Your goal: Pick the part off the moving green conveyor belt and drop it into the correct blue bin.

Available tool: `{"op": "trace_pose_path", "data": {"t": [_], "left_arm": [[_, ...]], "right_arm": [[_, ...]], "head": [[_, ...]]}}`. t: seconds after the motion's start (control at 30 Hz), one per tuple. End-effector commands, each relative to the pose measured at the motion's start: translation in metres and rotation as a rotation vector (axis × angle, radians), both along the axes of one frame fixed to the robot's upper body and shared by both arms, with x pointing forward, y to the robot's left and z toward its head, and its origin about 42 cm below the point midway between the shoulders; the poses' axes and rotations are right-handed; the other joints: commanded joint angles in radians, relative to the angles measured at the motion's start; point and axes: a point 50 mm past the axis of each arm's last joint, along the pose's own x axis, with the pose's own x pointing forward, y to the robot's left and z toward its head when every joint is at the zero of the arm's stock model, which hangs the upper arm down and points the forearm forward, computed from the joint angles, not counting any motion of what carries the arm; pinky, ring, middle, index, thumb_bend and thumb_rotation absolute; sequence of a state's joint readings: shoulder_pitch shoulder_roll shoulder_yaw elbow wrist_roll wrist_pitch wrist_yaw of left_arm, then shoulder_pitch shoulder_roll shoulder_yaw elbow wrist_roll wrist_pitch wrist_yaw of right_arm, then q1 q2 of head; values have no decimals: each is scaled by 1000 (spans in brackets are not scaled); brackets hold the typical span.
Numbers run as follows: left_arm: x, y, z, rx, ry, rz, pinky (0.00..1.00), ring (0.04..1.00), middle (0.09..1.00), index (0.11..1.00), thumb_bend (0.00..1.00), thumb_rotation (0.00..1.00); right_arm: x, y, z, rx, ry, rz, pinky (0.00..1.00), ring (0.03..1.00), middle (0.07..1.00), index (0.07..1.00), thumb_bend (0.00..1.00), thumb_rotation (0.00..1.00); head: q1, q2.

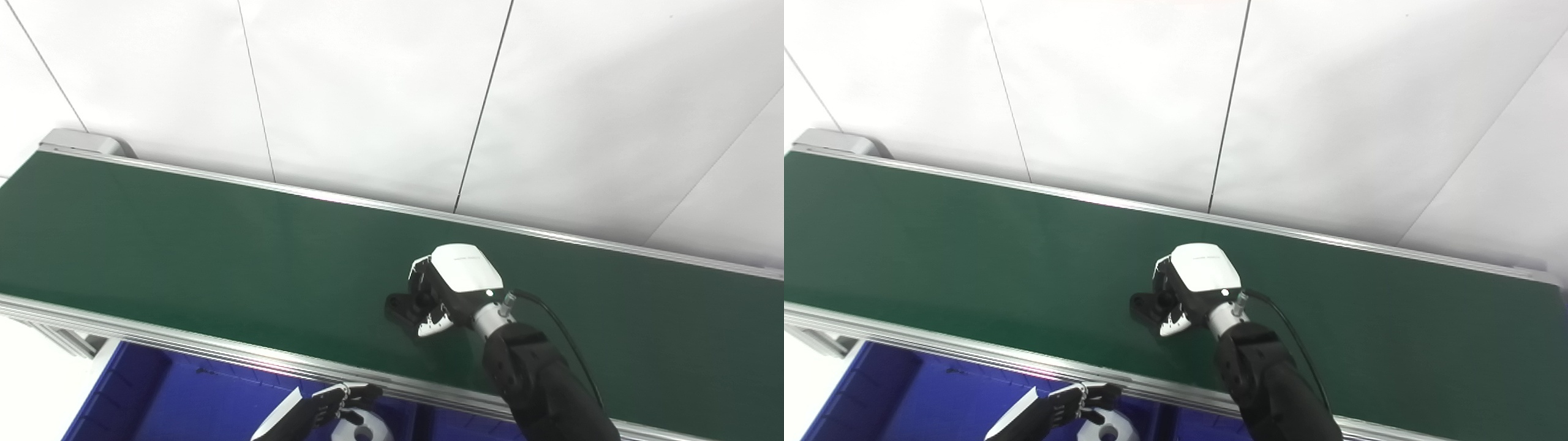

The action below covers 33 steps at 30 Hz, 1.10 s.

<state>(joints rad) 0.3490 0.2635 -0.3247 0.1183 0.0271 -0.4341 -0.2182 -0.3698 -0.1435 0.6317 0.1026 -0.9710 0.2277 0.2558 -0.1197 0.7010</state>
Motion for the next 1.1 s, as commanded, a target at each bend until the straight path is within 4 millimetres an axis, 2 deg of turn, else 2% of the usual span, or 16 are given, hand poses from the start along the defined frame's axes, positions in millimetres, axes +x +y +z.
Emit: {"op": "trace_pose_path", "data": {"t": [0.0,0.13,0.33,0.43,0.5,0.53,0.63,0.73,0.8,0.83,0.9,0.97,1.03,1.07], "left_arm": [[0,-3,11,-37,-57,0,708,790,841,802,825,130],[-1,-4,11,-51,-53,-1,714,798,847,805,821,130],[-3,-4,13,-27,-67,2,723,791,836,804,816,134],[-4,-3,15,-38,-65,0,720,795,843,809,815,151],[-5,-2,16,-46,-67,-2,731,802,846,809,817,153],[-5,-2,17,-45,-71,-2,737,806,849,811,813,155],[-4,-2,20,-51,-77,-5,741,812,852,813,808,155],[-4,-1,22,-65,-80,-8,737,812,853,811,805,144],[-3,-1,24,-65,-86,-9,728,806,851,808,811,161],[-3,-1,25,-64,-91,-10,726,805,851,808,811,162],[-3,0,28,-65,-100,-9,721,800,850,808,815,170],[-2,1,31,-71,-109,-8,723,800,850,808,820,182],[-2,1,33,-86,-113,-4,718,798,852,813,820,184],[-2,1,34,-95,-113,-2,717,798,854,812,822,174]], "right_arm": [[-2,5,27,77,-105,19,221,353,459,536,507,0],[-14,-3,39,142,-163,6,184,349,439,533,507,0],[-30,-21,54,199,-201,-26,218,342,446,539,508,0],[-40,-33,61,235,-212,-54,207,340,444,538,509,0],[-47,-41,65,260,-216,-71,186,373,490,495,516,0],[-52,-46,66,270,-211,-83,198,340,465,528,509,0],[-66,-57,69,289,-207,-109,219,335,455,540,507,0],[-86,-70,67,317,-212,-115,196,328,454,542,506,0],[-98,-77,64,328,-196,-120,177,424,419,523,513,0],[-105,-81,62,330,-186,-127,177,431,416,522,514,0],[-117,-87,59,332,-168,-143,182,355,444,537,507,0],[-128,-91,56,333,-148,-157,186,331,448,541,504,0],[-139,-96,52,329,-120,-170,184,420,427,520,513,0],[-146,-99,48,325,-101,-178,192,432,441,513,515,0]], "head": [[0,6],[-1,9],[-2,21],[-11,45],[-20,59],[-24,67],[-35,83],[-47,106],[-51,118],[-54,128],[-61,154],[-67,168],[-72,186],[-72,186]]}}
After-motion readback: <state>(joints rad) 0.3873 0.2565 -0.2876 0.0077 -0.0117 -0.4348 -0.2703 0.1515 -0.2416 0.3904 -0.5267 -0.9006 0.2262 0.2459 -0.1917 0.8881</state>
